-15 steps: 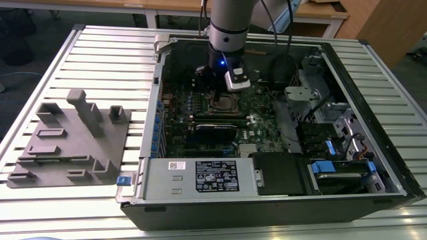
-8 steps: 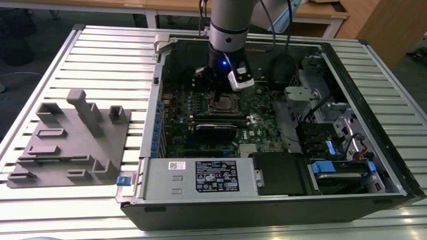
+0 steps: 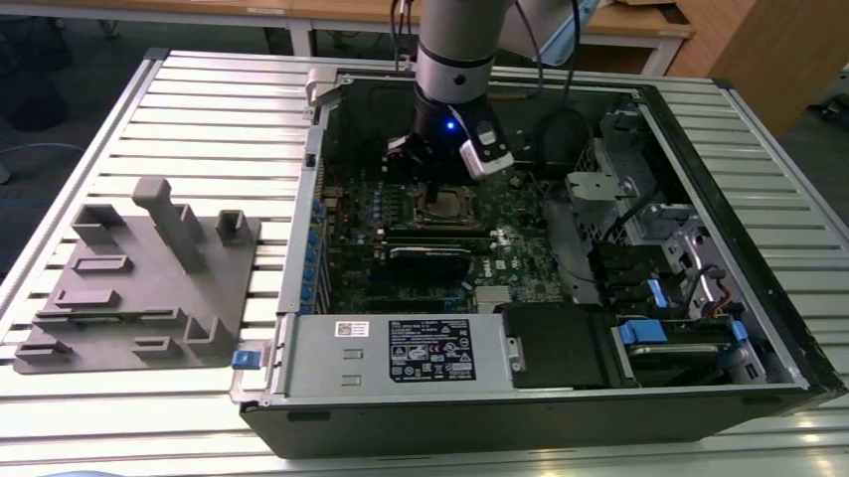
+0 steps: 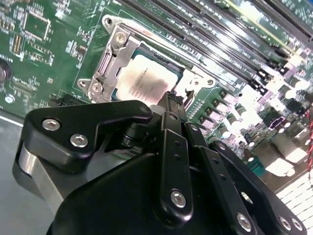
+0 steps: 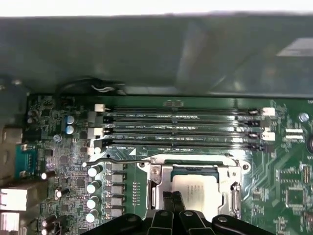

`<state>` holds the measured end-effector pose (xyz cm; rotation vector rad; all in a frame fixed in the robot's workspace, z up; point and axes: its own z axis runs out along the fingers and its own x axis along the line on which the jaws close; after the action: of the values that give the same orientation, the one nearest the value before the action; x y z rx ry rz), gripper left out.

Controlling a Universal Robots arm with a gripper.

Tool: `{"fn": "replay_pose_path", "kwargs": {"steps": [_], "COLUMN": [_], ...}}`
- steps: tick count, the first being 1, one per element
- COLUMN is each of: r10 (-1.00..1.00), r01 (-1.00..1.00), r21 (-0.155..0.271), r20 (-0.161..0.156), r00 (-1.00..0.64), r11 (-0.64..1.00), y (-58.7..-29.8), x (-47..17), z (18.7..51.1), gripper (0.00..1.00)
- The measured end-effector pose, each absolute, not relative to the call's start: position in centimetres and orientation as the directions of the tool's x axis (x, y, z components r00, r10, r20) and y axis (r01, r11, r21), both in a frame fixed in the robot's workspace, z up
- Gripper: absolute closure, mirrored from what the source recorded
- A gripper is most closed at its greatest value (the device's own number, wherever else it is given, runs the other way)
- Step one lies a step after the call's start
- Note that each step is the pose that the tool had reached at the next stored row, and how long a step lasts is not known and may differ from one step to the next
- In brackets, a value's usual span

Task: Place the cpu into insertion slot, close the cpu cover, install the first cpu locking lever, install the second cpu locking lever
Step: 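Close the cpu cover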

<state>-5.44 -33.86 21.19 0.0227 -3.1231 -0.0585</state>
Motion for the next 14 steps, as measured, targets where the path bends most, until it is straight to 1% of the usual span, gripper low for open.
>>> {"fn": "replay_pose_path", "kwargs": {"steps": [4, 8, 14], "r10": [-0.016, -0.016, -0.007], "r01": [-0.016, -0.016, -0.008], "r21": [0.036, 0.034, 0.033], "r20": [0.014, -0.009, -0.013], "r00": [-1.000, -1.000, -1.000], "r11": [0.999, 0.999, 0.999], "y": [-33.85, -33.85, -33.86], "x": [-5.51, -5.64, -5.99], "z": [21.18, 21.17, 20.98], "gripper": [0.89, 0.89, 0.89]}}
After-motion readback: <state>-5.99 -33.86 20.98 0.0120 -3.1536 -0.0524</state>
